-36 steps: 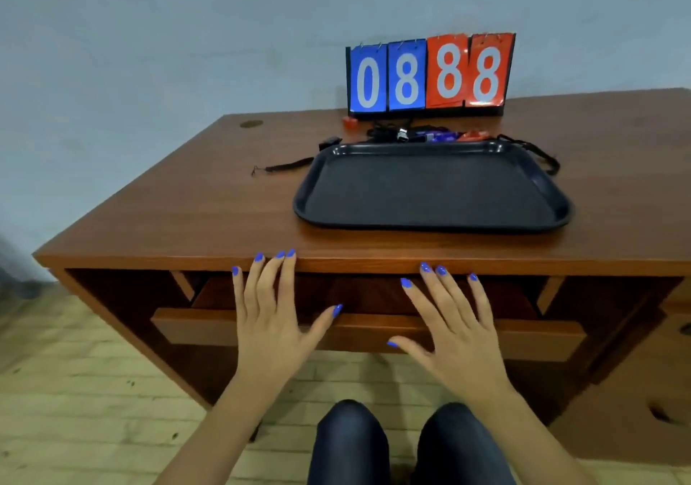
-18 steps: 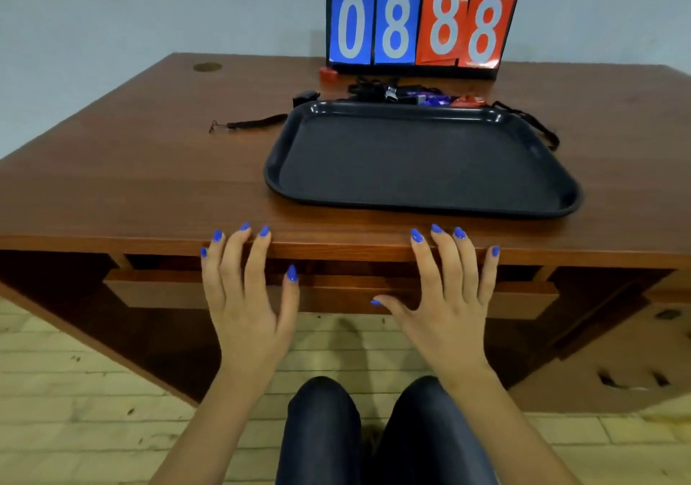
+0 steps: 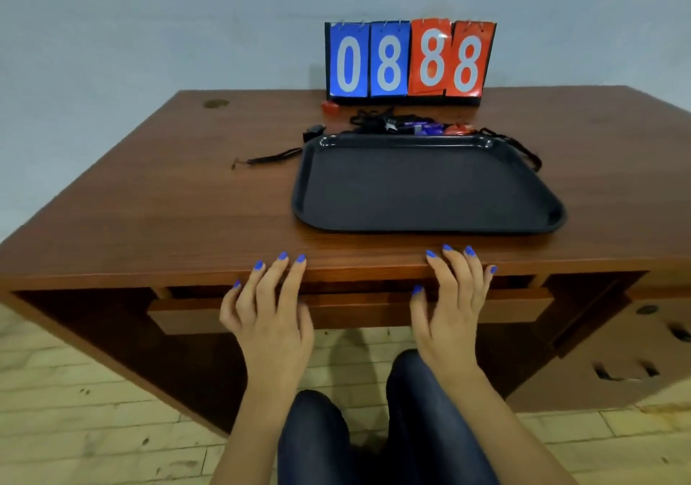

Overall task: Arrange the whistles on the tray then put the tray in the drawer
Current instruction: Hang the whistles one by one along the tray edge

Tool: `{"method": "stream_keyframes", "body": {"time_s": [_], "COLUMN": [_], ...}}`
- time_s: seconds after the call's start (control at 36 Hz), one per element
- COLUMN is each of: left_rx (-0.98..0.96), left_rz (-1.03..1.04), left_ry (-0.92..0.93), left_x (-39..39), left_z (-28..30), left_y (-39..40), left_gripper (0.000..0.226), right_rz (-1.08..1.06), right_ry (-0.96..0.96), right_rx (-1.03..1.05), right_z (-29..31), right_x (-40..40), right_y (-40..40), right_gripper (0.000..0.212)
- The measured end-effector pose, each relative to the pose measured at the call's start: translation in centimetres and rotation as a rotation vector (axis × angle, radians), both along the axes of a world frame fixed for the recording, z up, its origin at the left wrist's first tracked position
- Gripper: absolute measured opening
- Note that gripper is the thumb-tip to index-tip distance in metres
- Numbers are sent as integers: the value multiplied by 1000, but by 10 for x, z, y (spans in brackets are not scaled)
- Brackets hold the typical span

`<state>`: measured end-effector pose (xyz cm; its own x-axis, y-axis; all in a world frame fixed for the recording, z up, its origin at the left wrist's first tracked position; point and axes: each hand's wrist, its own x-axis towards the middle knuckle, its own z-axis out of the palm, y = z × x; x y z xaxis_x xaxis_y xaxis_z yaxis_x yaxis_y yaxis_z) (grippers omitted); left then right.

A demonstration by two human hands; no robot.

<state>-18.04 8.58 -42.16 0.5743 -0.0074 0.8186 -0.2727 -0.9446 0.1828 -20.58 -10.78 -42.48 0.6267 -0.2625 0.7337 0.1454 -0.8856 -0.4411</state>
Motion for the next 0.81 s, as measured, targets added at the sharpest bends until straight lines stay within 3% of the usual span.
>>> {"method": "stream_keyframes", "body": {"time_s": [0.11,0.25,0.42,0.5,0.56,0.64,0.72,0.81], "left_rx": [-63,-173,-45,-13,-74,-180,-229,-125], "left_rz": [39,36,137,196,188,70,-73,-120], "left_ry": [36,168,299,361,365,313,354,507], "left_x": [-5,-10,-7,10,28,60,93,127], "left_z": [8,25,53,90,114,141,162,172], "left_y": [-7,-14,-13,-20,-30,-46,-60,-73], "left_gripper": [57,38,44,54,45,13,13,11], "right_rz": [-9,60,452,535,589,695,725,719], "right_ry": [17,105,217,219,314,526,719,834], "right_rx": [28,-37,-34,-103,-75,-15,-2,-77], "right_z": [8,21,77,115,139,164,182,191], "right_x": [-5,-16,-16,0,18,53,88,120], "right_y": [2,-13,-70,-95,-105,-117,-121,-120], "right_gripper": [45,45,30,25,21,22,22,29]}}
